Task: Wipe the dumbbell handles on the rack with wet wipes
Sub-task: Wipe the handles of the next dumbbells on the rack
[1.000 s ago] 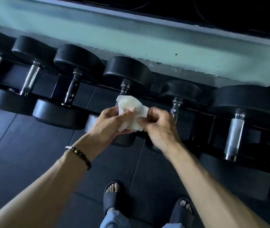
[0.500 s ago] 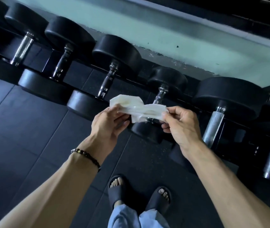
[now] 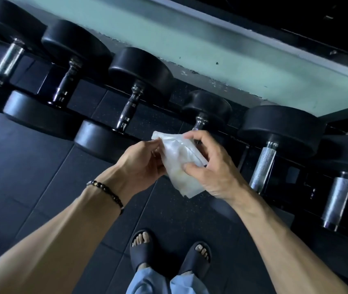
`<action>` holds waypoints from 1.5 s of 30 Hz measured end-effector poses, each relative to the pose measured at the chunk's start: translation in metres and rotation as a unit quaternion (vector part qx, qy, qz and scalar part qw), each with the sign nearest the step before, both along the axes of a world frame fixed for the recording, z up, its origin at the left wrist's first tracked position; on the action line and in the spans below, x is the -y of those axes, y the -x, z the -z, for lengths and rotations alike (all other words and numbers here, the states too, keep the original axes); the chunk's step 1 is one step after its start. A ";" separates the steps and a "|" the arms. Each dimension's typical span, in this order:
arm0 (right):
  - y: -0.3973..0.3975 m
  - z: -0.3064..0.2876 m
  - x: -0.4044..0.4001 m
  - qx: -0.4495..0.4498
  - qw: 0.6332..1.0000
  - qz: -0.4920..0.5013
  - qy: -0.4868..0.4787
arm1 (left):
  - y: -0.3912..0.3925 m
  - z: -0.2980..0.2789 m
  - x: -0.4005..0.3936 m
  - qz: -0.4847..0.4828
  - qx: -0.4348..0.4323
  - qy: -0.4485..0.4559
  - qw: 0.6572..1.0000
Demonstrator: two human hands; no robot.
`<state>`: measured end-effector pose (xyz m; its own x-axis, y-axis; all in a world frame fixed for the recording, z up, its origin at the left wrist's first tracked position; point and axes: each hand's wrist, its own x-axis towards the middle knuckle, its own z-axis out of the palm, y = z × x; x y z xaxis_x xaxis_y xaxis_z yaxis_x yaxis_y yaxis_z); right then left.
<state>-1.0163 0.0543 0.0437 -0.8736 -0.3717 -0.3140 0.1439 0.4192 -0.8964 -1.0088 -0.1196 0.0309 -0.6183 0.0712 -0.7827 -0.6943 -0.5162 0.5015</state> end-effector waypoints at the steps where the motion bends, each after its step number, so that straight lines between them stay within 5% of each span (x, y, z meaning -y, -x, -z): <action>1: 0.001 0.001 0.002 -0.013 1.000 0.003 -0.014 | 0.003 0.001 0.002 0.007 0.006 0.020 1.000; 4: 0.001 0.006 0.004 -0.021 0.998 0.059 -0.030 | 0.005 0.008 0.007 0.016 -0.005 0.069 0.998; 6: 0.001 0.010 0.002 0.011 0.996 0.086 -0.032 | 0.002 0.010 0.008 0.105 -0.061 0.133 0.984; 8: 0.002 0.012 -0.001 0.042 0.995 0.087 -0.029 | -0.003 0.011 0.005 0.243 -0.147 0.229 0.931; 11: 0.006 0.012 -0.005 0.051 0.994 0.084 -0.048 | -0.005 0.018 0.000 0.335 -0.259 0.417 0.804; 16: 0.015 0.012 -0.011 -0.002 0.989 0.120 -0.082 | 0.005 0.028 0.000 0.287 -0.270 0.342 0.853; 21: 0.017 0.013 -0.017 0.050 0.992 0.113 -0.030 | 0.015 0.041 -0.021 0.153 -0.233 0.245 0.928; 24: 0.022 0.030 -0.025 -0.009 0.975 0.192 -0.108 | 0.018 0.056 -0.026 0.161 -0.246 0.328 0.898; 27: 0.033 0.052 -0.038 -0.115 0.941 0.245 -0.204 | 0.011 0.063 -0.030 0.181 -0.231 0.494 0.819; 34: 0.064 0.100 -0.044 -0.405 0.877 0.078 -0.247 | -0.007 0.108 -0.058 0.260 -0.141 0.575 0.763; 45: 0.095 0.140 -0.052 -0.433 0.826 -0.307 -0.189 | -0.011 0.117 -0.066 0.191 -0.155 0.639 0.729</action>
